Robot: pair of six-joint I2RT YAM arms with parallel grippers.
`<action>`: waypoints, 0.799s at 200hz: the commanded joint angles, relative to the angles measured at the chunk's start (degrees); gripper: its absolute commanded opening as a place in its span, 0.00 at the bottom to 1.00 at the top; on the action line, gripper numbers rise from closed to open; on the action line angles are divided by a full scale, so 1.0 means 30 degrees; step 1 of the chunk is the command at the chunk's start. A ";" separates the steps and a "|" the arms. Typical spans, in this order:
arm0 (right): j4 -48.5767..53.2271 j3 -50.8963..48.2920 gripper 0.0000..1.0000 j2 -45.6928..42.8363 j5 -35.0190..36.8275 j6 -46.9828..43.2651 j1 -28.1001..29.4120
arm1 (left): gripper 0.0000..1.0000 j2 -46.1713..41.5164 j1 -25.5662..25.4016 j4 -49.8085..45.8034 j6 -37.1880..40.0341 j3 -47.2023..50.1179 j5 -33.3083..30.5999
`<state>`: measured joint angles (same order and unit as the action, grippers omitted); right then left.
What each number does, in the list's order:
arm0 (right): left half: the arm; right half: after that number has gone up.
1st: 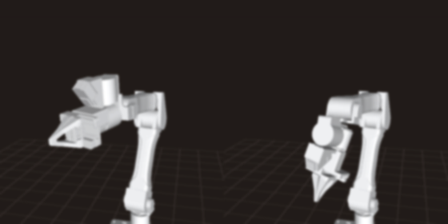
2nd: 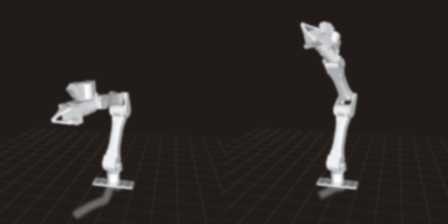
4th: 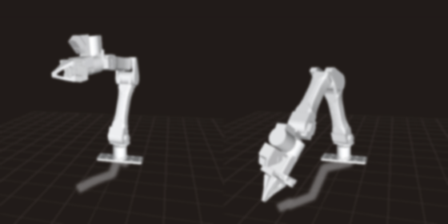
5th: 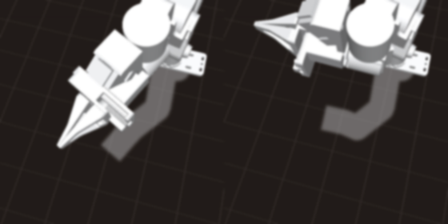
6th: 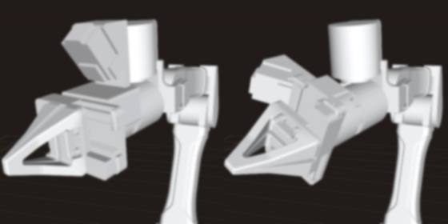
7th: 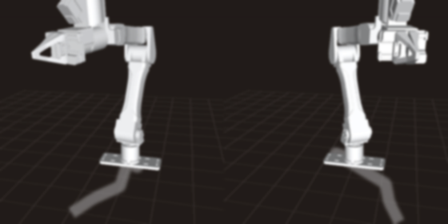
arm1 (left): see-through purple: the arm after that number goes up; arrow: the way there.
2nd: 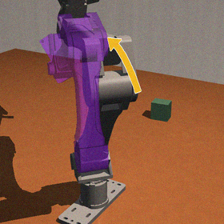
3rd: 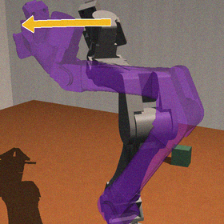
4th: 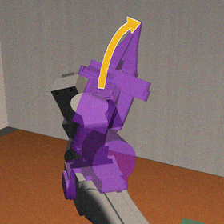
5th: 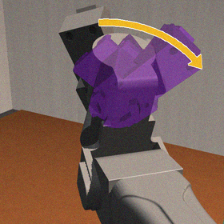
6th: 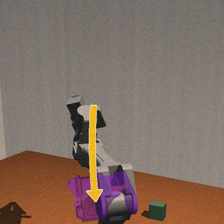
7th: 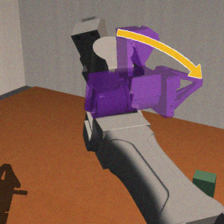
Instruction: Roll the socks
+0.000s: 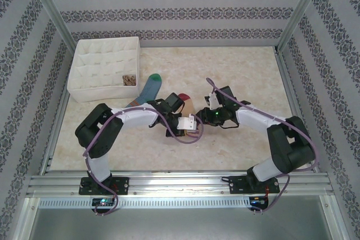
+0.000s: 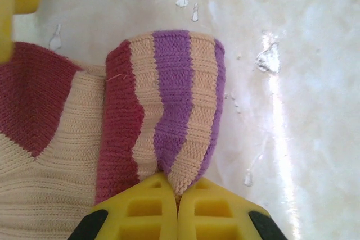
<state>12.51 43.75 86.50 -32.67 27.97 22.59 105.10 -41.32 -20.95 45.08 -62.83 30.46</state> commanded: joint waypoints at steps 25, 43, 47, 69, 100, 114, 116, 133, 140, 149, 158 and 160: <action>-0.4457 -0.1258 0.39 0.0777 -0.3173 0.0764 0.0269 | 0.00 0.1188 0.1865 -0.2866 -0.3160 -0.0896 0.4710; -0.5315 -0.1312 0.46 0.1646 -0.4239 0.0591 0.0679 | 0.00 0.1635 0.2545 -0.3237 -0.3768 -0.1206 0.5797; -0.5405 -0.1333 0.46 0.1785 -0.4359 0.0489 0.0795 | 0.00 0.1714 0.2697 -0.3331 -0.3871 -0.1268 0.6040; -0.5927 -0.1506 0.48 0.2249 -0.4595 0.0251 0.1199 | 0.00 0.2107 0.3366 -0.3499 -0.4861 -0.1575 0.6998; -0.6158 -0.1750 0.48 0.2300 -0.4474 -0.0147 0.1384 | 0.00 0.2786 0.4336 -0.3539 -0.6523 -0.1958 0.8198; -0.6026 -0.1801 0.49 0.2310 -0.4379 -0.0430 0.1430 | 0.00 0.3129 0.4649 -0.3543 -0.7134 -0.2082 0.8388; -0.6019 -0.1807 0.49 0.2310 -0.4362 -0.0478 0.1434 | 0.00 0.3175 0.4681 -0.3566 -0.7187 -0.2128 0.8406; -0.5906 -0.1867 0.49 0.2337 -0.4191 -0.0774 0.1544 | 0.00 0.3486 0.4806 -0.3790 -0.7548 -0.2374 0.8480; -0.5778 -0.1840 0.49 0.2394 -0.4111 -0.0897 0.1631 | 0.00 0.3618 0.4854 -0.3804 -0.7726 -0.2449 0.8467; -0.5667 -0.1758 0.49 0.2455 -0.3993 -0.1025 0.1751 | 0.00 0.3773 0.4895 -0.3883 -0.7936 -0.2554 0.8426; -0.5592 -0.1694 0.49 0.2527 -0.3939 -0.1098 0.1892 | 0.00 0.3941 0.4938 -0.3886 -0.8187 -0.2652 0.8422; -0.5581 -0.1670 0.49 0.2540 -0.3915 -0.1128 0.1937 | 0.00 0.3971 0.4951 -0.3864 -0.8256 -0.2644 0.8407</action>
<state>-4.56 39.13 92.97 -43.99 27.18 26.87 114.85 -27.51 -30.30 23.99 -69.54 55.68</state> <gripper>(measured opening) 0.489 0.051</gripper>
